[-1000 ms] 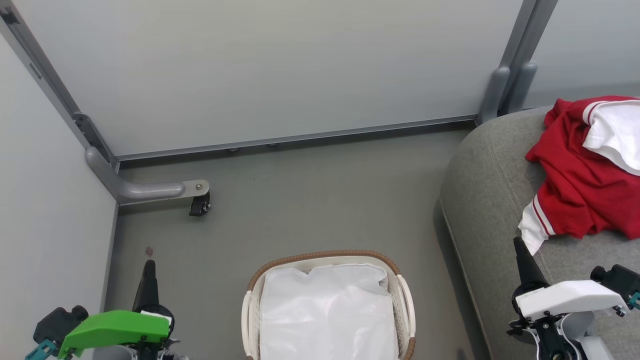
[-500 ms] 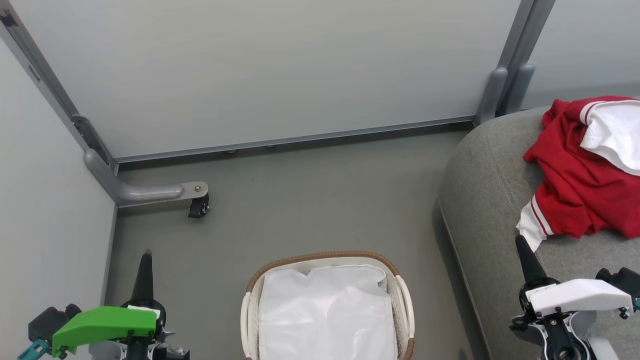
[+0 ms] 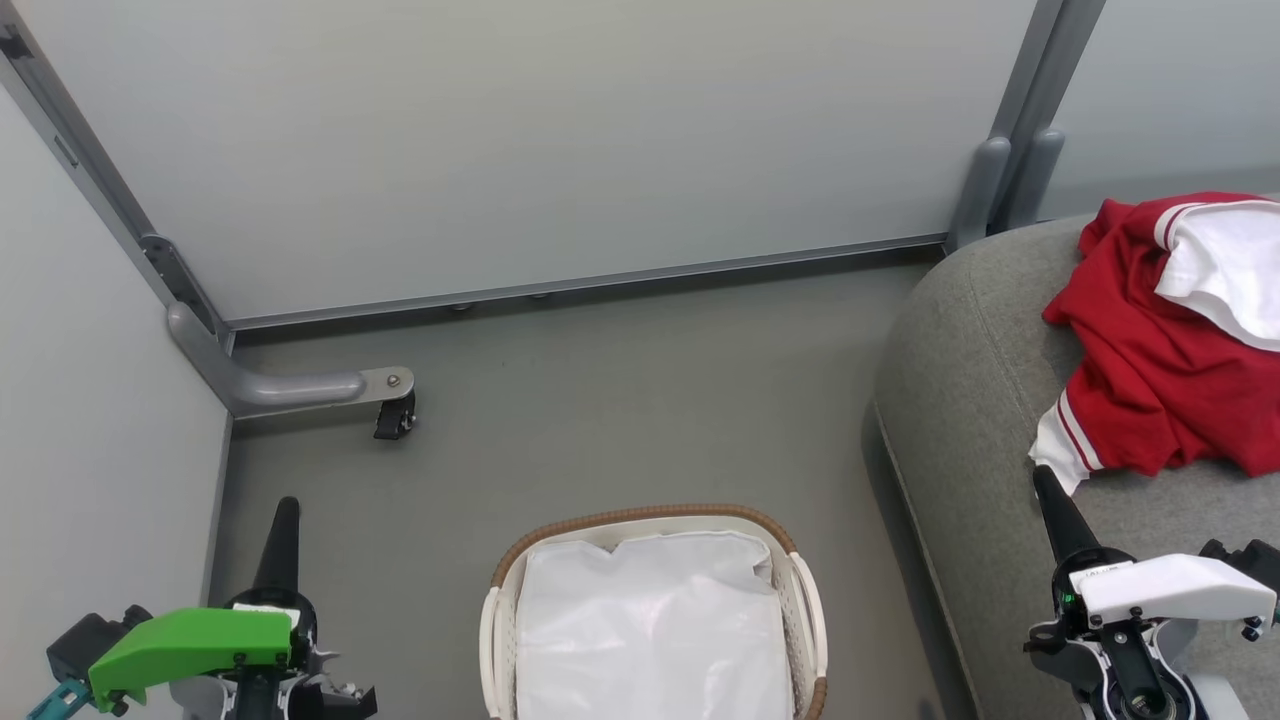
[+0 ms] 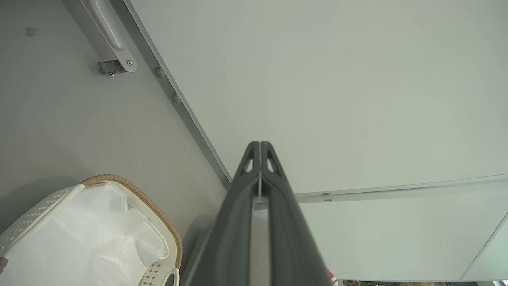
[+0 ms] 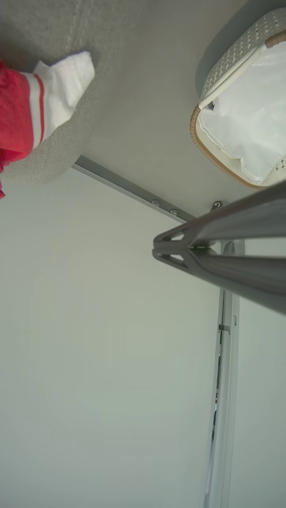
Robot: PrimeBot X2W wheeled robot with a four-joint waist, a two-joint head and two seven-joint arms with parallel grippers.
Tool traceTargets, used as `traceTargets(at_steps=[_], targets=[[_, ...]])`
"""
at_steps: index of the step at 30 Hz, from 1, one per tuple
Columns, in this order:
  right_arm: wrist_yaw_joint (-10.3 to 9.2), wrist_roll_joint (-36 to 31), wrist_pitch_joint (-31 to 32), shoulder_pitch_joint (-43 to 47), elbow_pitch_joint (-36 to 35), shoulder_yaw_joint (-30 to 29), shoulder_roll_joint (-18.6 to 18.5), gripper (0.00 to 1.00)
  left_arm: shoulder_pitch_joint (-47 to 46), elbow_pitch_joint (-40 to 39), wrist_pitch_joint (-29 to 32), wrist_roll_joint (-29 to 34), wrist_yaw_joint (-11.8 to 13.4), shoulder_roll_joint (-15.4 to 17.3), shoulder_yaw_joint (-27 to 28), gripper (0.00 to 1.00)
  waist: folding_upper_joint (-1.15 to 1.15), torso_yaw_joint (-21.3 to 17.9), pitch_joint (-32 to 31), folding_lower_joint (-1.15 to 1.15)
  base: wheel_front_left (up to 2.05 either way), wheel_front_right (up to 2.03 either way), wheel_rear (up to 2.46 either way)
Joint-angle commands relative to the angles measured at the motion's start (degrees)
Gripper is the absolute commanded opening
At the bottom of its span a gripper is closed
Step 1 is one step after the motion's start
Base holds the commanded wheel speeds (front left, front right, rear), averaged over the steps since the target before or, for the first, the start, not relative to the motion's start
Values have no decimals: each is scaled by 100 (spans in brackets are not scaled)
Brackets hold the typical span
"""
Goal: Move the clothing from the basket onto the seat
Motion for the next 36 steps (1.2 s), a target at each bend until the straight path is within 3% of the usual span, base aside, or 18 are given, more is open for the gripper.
traceTargets(at_steps=[1, 36], targets=[[-2, 141, 43, -91, -62, -28, -35, 0, -142, -57, 29, -114, -34, 32, 45, 0, 0, -3, -3, 0, 0, 0, 0], [-1, 1686, 426, -93, -149, -149, -48, 0, -228, -174, 421, -1407, -94, 39, 250, 0, 0, -64, -62, 0, 0, 0, 0]])
